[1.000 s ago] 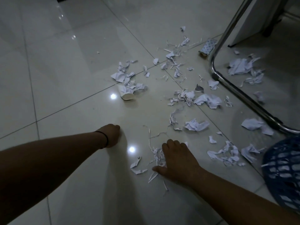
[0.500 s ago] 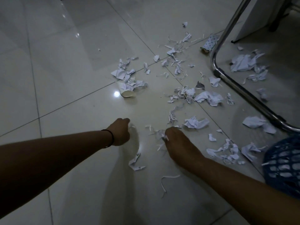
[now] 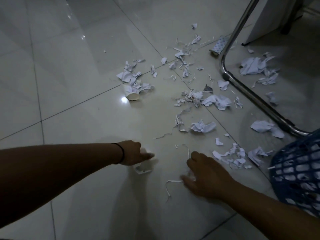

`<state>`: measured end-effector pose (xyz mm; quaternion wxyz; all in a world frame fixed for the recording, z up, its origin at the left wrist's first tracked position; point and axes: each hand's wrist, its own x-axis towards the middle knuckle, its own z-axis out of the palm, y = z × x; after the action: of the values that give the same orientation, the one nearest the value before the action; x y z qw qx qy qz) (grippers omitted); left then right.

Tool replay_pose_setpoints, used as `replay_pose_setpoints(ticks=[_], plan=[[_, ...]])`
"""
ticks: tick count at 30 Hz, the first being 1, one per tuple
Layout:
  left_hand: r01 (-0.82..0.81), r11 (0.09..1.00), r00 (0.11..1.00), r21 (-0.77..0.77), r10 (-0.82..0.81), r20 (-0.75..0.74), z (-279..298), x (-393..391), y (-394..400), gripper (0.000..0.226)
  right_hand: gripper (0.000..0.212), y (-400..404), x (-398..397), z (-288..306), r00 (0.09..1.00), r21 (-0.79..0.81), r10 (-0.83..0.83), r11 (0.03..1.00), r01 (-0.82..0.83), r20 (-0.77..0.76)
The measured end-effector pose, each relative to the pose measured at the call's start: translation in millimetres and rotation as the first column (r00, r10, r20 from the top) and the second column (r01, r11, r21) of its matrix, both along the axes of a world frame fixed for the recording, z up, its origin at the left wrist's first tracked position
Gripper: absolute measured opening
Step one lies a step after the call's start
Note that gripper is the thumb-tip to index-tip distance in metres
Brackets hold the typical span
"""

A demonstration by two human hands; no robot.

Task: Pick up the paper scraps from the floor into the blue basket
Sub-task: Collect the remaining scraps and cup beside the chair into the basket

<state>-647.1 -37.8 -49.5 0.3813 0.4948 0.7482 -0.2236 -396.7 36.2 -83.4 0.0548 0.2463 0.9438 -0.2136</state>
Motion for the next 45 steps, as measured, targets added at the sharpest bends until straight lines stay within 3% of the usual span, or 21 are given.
replay_pose_setpoints(ticks=[3,5,7,10,13,15,17,20,25,26,28,30,32,35,39,41,45], plan=[[0.206,0.974,0.978,-0.095,-0.206,0.009,-10,13,-11,0.054,0.076,-25,-7,-10,0.988,0.009,0.045,0.999,-0.047,0.144],[0.268,0.951,0.961,-0.152,-0.275,-0.025,-14,19,-14,0.045,0.078,-40,-13,-16,0.977,0.001,0.011,1.000,-0.011,0.214],[0.269,0.950,0.958,-0.159,-0.280,-0.053,-14,21,-10,0.037,0.060,-52,-16,-19,0.977,-0.001,-0.011,1.000,0.011,0.212],[0.122,0.992,0.991,0.021,-0.120,-0.053,-10,14,4,0.026,0.023,-60,-14,-19,0.970,0.094,0.106,0.987,-0.129,0.219],[-0.029,0.976,1.000,0.215,0.027,0.012,-1,8,23,0.026,0.017,-49,-13,-13,0.986,0.106,0.091,0.989,-0.106,0.137],[-0.070,0.954,0.998,0.293,0.068,0.017,5,7,39,0.032,0.005,-35,-12,-3,0.995,-0.045,0.007,0.999,-0.002,0.100],[-0.003,0.931,0.999,0.364,0.019,-0.040,12,7,61,0.030,0.004,-17,-10,8,0.987,-0.161,-0.159,0.974,0.163,0.033],[0.083,0.898,0.995,0.432,-0.052,-0.083,28,17,99,0.030,0.003,9,1,20,0.915,-0.234,-0.401,0.895,0.378,-0.054],[0.042,0.869,0.998,0.493,-0.010,-0.067,32,54,148,0.038,0.048,36,39,17,0.789,0.055,-0.593,0.792,0.607,-0.162],[0.043,0.855,0.998,0.517,-0.010,-0.068,28,64,151,0.037,0.044,36,46,16,0.767,0.097,-0.612,0.766,0.636,-0.194],[-0.024,0.810,0.999,0.586,0.034,-0.006,15,83,151,0.035,0.016,36,53,14,0.779,0.227,-0.604,0.745,0.627,-0.172],[-0.070,0.757,0.997,0.650,0.059,0.039,3,93,148,0.031,0.028,37,56,9,0.795,0.285,-0.603,0.752,0.594,-0.068],[-0.113,0.748,0.992,0.654,0.116,0.039,-5,95,149,0.044,0.046,40,58,6,0.747,0.240,-0.662,0.717,0.654,-0.056],[-0.199,0.831,0.971,0.520,0.238,-0.008,-10,91,146,0.098,0.073,43,62,-2,0.753,0.284,-0.658,0.717,0.636,-0.027],[-0.259,0.891,0.951,0.374,0.302,-0.060,-22,96,130,0.118,0.069,45,66,-16,0.777,0.238,-0.622,0.772,0.589,0.096],[-0.317,0.885,0.940,0.340,0.340,-0.010,-30,100,127,0.110,0.059,47,65,-22,0.799,0.227,-0.579,0.810,0.541,0.162],[-0.258,0.895,0.965,0.363,0.259,0.046,-37,103,128,0.055,0.032,49,63,-20,0.876,0.147,-0.448,0.892,0.427,0.176]])
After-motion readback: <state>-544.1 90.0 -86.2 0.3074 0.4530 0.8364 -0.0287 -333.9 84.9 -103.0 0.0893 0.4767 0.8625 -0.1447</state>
